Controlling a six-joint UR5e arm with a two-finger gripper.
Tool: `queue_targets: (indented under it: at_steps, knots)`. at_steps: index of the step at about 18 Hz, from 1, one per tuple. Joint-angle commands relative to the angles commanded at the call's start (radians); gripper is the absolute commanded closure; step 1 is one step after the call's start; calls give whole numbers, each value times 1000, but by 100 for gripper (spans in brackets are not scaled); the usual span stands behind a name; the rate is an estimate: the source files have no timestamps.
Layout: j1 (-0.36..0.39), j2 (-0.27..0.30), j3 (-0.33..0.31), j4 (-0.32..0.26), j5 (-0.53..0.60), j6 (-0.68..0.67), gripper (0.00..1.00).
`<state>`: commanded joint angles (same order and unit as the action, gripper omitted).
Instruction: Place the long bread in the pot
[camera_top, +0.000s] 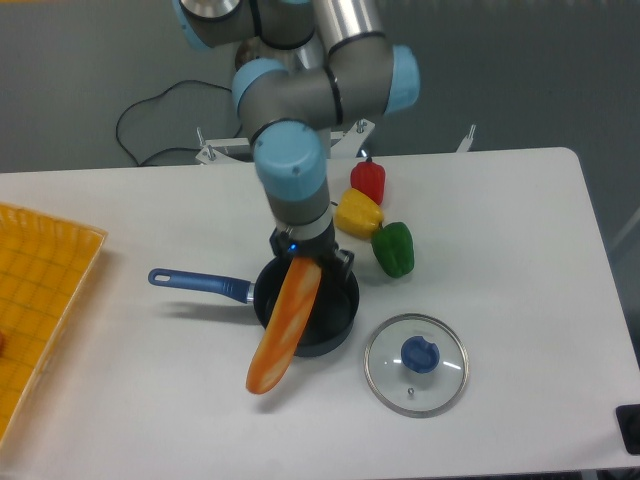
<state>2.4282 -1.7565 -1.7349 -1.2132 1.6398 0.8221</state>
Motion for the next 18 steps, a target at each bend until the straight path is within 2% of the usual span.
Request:
queue_targets:
  at_steps: [4, 7, 9, 12, 18]
  knots:
    - [54, 58, 0, -83, -2, 61, 100]
    - [110, 104, -2, -169, -2, 146, 100]
    - [135, 127, -3, -198, -2, 176, 100]
    - [153, 141, -21, -212, 2, 210, 100]
    - [146, 123, -28, -206, 8, 206, 100]
